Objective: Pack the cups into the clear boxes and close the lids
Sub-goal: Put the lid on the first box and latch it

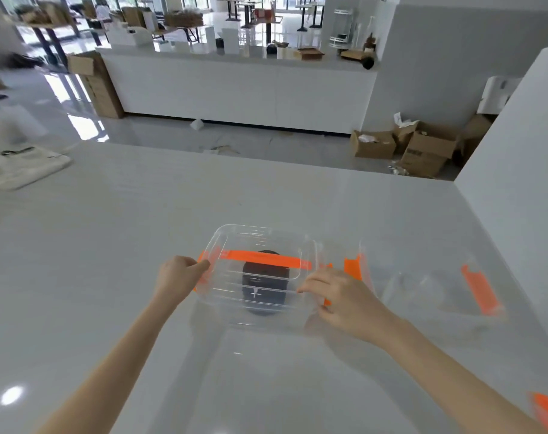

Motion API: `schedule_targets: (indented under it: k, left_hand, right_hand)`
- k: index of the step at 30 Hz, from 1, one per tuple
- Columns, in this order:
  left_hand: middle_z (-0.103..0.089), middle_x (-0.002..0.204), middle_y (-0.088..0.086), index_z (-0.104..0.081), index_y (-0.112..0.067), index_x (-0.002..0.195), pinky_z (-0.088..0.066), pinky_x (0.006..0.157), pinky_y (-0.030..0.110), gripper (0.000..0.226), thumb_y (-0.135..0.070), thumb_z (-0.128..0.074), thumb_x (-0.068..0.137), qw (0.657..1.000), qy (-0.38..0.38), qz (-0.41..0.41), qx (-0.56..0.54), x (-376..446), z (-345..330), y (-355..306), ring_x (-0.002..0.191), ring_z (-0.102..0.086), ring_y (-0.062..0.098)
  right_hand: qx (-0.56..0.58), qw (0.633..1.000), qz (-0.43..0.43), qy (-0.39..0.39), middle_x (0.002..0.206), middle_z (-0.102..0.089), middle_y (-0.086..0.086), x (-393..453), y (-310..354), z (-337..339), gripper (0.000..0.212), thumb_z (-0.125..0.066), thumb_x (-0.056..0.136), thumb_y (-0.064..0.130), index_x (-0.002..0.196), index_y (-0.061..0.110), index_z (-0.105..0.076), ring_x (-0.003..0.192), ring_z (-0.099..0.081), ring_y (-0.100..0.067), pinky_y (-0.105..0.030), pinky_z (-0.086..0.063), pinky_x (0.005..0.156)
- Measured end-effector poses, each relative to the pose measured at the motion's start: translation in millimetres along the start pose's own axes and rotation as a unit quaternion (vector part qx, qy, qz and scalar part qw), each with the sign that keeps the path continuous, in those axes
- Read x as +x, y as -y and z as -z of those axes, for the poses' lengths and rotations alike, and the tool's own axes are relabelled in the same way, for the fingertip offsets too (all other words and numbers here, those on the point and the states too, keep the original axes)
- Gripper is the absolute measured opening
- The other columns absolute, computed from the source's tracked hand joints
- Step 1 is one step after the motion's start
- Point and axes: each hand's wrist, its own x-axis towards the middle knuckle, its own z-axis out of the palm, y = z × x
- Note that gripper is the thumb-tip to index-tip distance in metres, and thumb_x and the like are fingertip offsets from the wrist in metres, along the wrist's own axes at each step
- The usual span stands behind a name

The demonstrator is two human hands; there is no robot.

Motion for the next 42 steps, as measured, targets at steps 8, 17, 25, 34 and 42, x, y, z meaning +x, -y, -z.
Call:
schedule_targets:
  k: [8,17,25,34,42]
  left_hand:
    - [-0.033,0.049,0.004,-0.056,-0.006,0.052,-0.021,0.048,0.026,0.026,-0.021,-0.06,0.072,0.992,-0.011,-0.039,0.119,0.3,3.4,1.0,0.048,-0.029,0.022]
    - [-0.061,0.109,0.014,-0.057,-0.004,0.116,-0.04,0.08,0.032,0.045,-0.035,-0.057,0.084,0.991,0.024,-0.004,0.13,10.9,-1.4,1.2,0.104,-0.056,0.032]
    - [-0.061,0.079,0.014,-0.068,0.003,0.089,-0.051,0.066,0.029,0.031,-0.026,-0.071,0.076,0.986,0.093,0.064,-0.125,17.2,-5.1,11.8,0.066,-0.058,0.024]
    - [-0.055,0.053,0.018,-0.062,0.01,0.066,-0.035,0.053,0.031,0.035,-0.019,-0.057,0.085,0.985,-0.079,-0.121,0.09,9.1,-24.7,4.0,0.052,-0.046,0.027]
    - [-0.054,0.06,0.023,-0.057,0.004,0.067,-0.04,0.057,0.041,0.038,-0.017,-0.042,0.094,0.956,-0.107,-0.18,0.204,6.2,-30.5,1.2,0.059,-0.05,0.037]
  right_hand:
    - [0.101,0.981,-0.151,-0.067,0.112,-0.066,-0.004,13.3,-13.1,-7.3,0.024,-0.062,0.084,0.016,0.108,0.013,-0.067,0.109,-0.054,-0.02,0.003,-0.019,0.089]
    - [0.281,0.851,-0.433,-0.097,0.13,-0.052,-0.012,32.3,-24.7,-30.7,0.058,-0.063,0.086,0.026,0.134,0.001,-0.041,0.119,-0.049,-0.024,-0.022,-0.031,0.085]
    - [0.343,0.8,-0.488,-0.063,0.114,-0.054,-0.01,38.2,-22.8,-29.3,0.061,-0.065,0.085,0.029,0.13,-0.003,-0.042,0.108,-0.056,-0.026,-0.025,-0.034,0.078]
    - [0.176,0.873,-0.406,-0.204,0.045,-0.034,0.006,36.2,-11.2,-30.7,0.048,-0.067,0.081,0.012,0.051,0.025,-0.033,0.043,-0.031,-0.011,-0.013,-0.035,0.045]
    - [0.017,0.909,-0.387,-0.151,0.076,-0.069,-0.018,38.7,-0.4,-36.9,0.032,-0.043,0.094,0.006,0.122,0.01,-0.057,0.071,-0.061,-0.034,-0.029,-0.028,0.056]
